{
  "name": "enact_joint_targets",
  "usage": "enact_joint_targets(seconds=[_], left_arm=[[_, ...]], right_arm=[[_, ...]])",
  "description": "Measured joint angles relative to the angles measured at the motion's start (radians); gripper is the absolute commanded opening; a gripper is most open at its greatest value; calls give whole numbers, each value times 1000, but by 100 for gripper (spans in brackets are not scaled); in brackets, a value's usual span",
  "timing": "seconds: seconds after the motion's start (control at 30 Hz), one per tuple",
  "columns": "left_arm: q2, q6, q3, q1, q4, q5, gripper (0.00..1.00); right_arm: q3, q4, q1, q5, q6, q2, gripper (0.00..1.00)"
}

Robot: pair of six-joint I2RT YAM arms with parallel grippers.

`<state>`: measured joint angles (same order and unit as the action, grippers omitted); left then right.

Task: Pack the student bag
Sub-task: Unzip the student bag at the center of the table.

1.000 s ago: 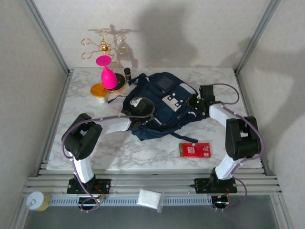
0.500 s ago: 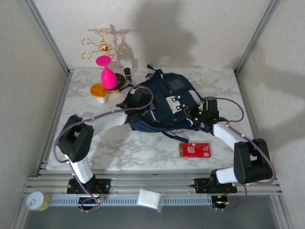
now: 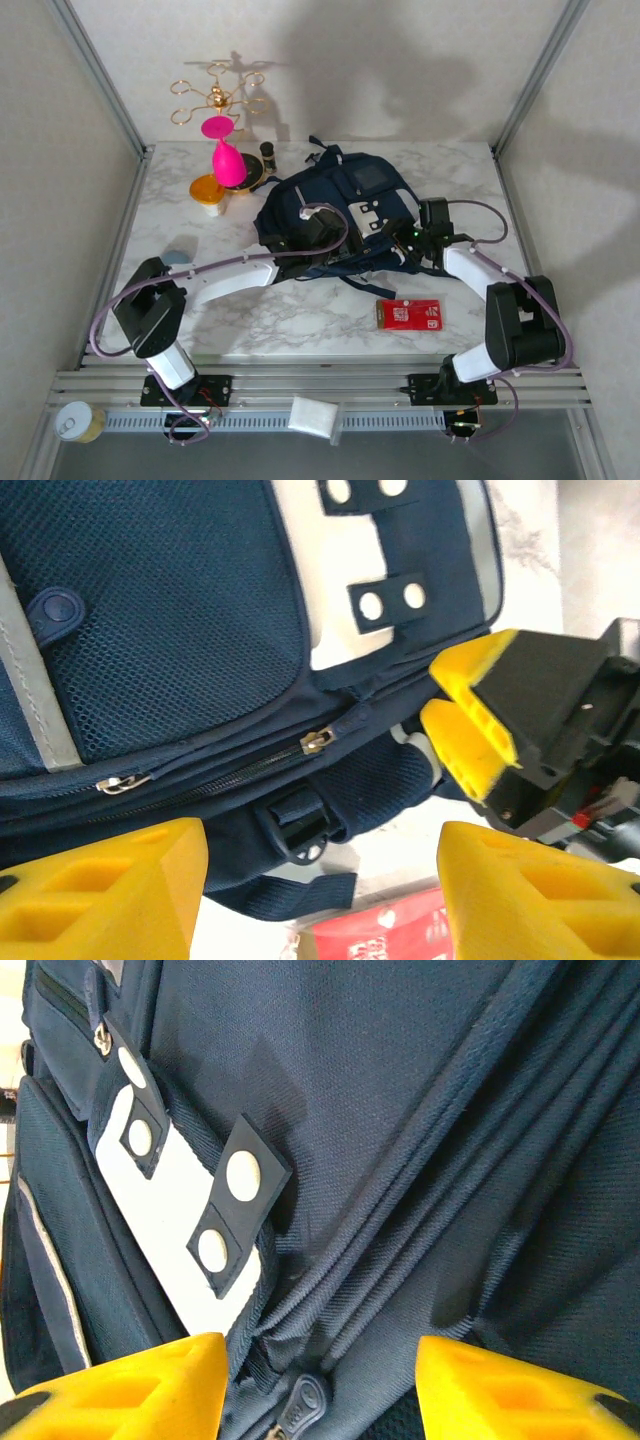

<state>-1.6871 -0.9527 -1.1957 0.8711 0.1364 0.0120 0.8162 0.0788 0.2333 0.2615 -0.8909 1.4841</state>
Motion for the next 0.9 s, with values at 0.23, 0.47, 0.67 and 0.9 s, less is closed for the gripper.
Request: enact_joint_targets(seconds=[0.23,0.47,0.67,0.9], left_arm=[[-68,-3,-12,1,8,7,62],[-106,-3,-32,4,18,6,61],[-116,-3,-33,5,19,6,62],[-116,-3,-33,6,25,3,63]], right_arm=[[108,16,39,-38,-35,95,47],[156,66,70,-105,-71,162,50],[164,74,107,-174,-98,170,54],[132,64,150,-244,-110,148,60]])
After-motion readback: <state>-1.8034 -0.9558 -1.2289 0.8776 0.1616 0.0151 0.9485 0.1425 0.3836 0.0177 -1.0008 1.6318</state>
